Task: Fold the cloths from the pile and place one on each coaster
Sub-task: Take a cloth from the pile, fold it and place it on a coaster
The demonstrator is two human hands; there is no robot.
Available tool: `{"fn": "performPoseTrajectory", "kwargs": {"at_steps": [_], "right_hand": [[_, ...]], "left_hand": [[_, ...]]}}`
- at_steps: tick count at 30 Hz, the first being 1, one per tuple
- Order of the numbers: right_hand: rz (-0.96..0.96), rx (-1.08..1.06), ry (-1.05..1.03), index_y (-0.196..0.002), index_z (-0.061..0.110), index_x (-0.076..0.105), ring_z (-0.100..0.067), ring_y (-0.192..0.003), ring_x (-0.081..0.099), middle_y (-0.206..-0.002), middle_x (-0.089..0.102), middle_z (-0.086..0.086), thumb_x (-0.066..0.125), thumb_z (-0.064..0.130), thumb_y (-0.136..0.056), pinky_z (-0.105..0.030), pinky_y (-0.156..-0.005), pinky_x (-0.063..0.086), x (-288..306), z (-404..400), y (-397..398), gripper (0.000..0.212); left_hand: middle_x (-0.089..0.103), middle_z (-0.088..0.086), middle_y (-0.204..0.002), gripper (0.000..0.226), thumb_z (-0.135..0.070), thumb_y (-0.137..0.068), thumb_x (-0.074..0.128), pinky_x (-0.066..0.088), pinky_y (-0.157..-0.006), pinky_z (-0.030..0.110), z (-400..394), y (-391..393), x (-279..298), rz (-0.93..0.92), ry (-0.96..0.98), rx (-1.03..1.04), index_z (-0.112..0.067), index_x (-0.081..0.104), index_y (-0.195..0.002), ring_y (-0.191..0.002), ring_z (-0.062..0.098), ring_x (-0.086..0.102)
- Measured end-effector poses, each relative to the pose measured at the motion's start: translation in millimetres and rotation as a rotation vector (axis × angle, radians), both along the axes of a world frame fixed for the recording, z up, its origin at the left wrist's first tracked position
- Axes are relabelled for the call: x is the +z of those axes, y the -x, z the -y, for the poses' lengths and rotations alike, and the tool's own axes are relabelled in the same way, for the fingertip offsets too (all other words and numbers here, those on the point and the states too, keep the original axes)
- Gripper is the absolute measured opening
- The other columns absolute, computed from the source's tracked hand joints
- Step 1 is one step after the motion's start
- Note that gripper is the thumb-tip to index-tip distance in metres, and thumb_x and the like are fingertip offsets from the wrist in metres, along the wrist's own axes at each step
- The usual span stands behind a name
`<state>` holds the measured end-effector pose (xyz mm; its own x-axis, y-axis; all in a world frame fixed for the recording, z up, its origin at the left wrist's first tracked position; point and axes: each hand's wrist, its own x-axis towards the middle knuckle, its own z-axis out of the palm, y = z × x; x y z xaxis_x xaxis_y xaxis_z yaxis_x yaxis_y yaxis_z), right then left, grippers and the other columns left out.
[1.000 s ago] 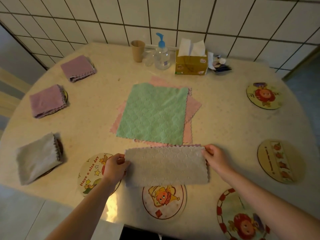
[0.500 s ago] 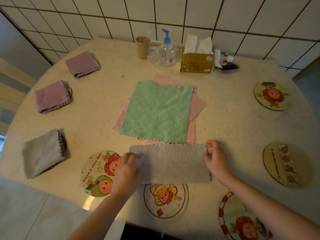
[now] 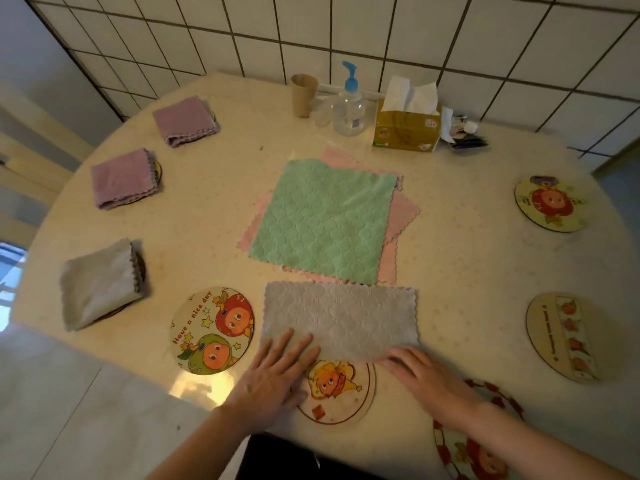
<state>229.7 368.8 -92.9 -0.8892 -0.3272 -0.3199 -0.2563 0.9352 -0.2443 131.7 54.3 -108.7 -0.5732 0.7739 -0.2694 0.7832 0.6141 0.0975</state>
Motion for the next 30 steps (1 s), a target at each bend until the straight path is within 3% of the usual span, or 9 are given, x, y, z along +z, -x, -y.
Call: {"fn": "performPoseTrajectory", "kwargs": {"at_steps": [4, 9, 15, 18, 20, 22, 25, 27, 30], "right_hand": [[-0.001, -0.009, -0.02, -0.126, 0.022, 0.043, -0.017, -0.116, 0.039, -0.126, 0.042, 0.004, 0.073, -0.01, -0.048, -0.027, -0.091, 0.05, 10.8, 6.8, 14.4, 0.09], [0.003, -0.052, -0.004, -0.126, 0.026, 0.035, -0.019, -0.117, 0.031, -0.124, 0.031, 0.003, 0.052, -0.012, -0.069, -0.029, -0.1, 0.033, 19.9, 16.6, 29.4, 0.071], [-0.025, 0.092, -0.127, -0.119, 0.018, 0.043, -0.024, -0.105, 0.043, -0.115, 0.043, -0.003, 0.061, -0.013, -0.06, -0.034, -0.084, 0.043, 22.9, 17.3, 37.1, 0.069], [-0.027, 0.069, -0.155, -0.107, 0.021, 0.049, -0.019, -0.091, 0.053, -0.102, 0.053, 0.002, 0.073, -0.01, -0.049, -0.029, -0.07, 0.048, 23.2, 13.1, 38.3, 0.07], [-0.042, 0.028, -0.094, -0.099, 0.023, 0.05, -0.015, -0.088, 0.054, -0.098, 0.054, 0.007, 0.072, -0.009, -0.054, -0.024, -0.068, 0.044, 33.9, 15.3, 39.5, 0.06], [-0.03, 0.014, -0.018, -0.104, 0.022, 0.052, -0.013, -0.097, 0.049, -0.105, 0.05, 0.008, 0.058, -0.008, -0.072, -0.021, -0.074, 0.037, 47.3, 22.7, 41.2, 0.044], [0.174, -0.108, 0.082, -0.104, 0.019, 0.053, -0.012, -0.092, 0.048, -0.107, 0.048, 0.006, 0.043, -0.004, -0.084, -0.016, -0.067, 0.035, 55.5, 38.3, 31.3, 0.032], [0.279, -0.186, 0.161, -0.093, 0.023, 0.054, -0.009, -0.085, 0.05, -0.1, 0.049, 0.007, 0.044, 0.001, -0.084, -0.017, -0.067, 0.04, 59.2, 48.2, 21.9, 0.025], [0.304, -0.243, 0.271, -0.079, 0.03, 0.05, -0.005, -0.077, 0.051, -0.087, 0.053, 0.009, 0.052, 0.01, -0.081, -0.018, -0.066, 0.043, 67.9, 62.7, 13.9, 0.021]], "left_hand": [[0.013, -0.003, -0.161, 0.073, -0.062, -0.094, 0.032, 0.003, -0.112, 0.042, 26.4, -0.6, 0.8, -0.014, 0.017, 0.088, -0.025, 0.011, -0.154, -0.147, 0.021, 0.002], [0.017, -0.005, -0.16, 0.071, -0.063, -0.095, 0.026, -0.002, -0.112, 0.044, 41.7, -2.6, 0.2, -0.027, 0.096, 0.191, -0.024, 0.012, -0.154, -0.147, 0.021, 0.001], [0.027, -0.003, -0.155, 0.063, -0.054, -0.093, 0.032, 0.0, -0.114, 0.046, 43.5, 8.8, 5.1, -0.074, 0.118, 0.121, -0.024, 0.032, -0.149, -0.146, 0.024, 0.002], [0.049, 0.0, -0.143, 0.055, -0.045, -0.088, 0.036, 0.001, -0.115, 0.047, 29.3, 10.6, 11.0, -0.13, 0.091, 0.141, -0.021, 0.053, -0.135, -0.144, 0.027, 0.023], [0.057, 0.004, -0.136, 0.049, -0.044, -0.084, 0.051, 0.016, -0.116, 0.051, 10.7, 7.3, 15.2, -0.169, 0.052, 0.172, -0.02, 0.062, -0.125, -0.137, 0.027, 0.034], [0.056, 0.004, -0.138, 0.055, -0.045, -0.078, 0.065, 0.028, -0.109, 0.05, -12.7, 3.7, 22.2, -0.136, 0.015, 0.194, -0.021, 0.061, -0.127, -0.136, 0.028, 0.038], [0.044, 0.002, -0.147, 0.063, -0.047, -0.085, 0.056, 0.027, -0.113, 0.048, -44.4, -5.1, 29.3, -0.055, -0.111, 0.112, -0.023, 0.044, -0.141, -0.141, 0.027, 0.032], [0.033, 0.001, -0.154, 0.068, -0.051, -0.088, 0.049, 0.022, -0.117, 0.045, -60.6, -11.0, 27.6, 0.036, -0.161, 0.026, -0.023, 0.032, -0.148, -0.145, 0.026, 0.023], [0.044, 0.003, -0.148, 0.072, -0.057, -0.084, 0.045, 0.034, -0.112, 0.041, -75.3, -24.8, 25.9, 0.121, -0.209, -0.103, -0.021, 0.037, -0.145, -0.137, 0.024, 0.04]]}}
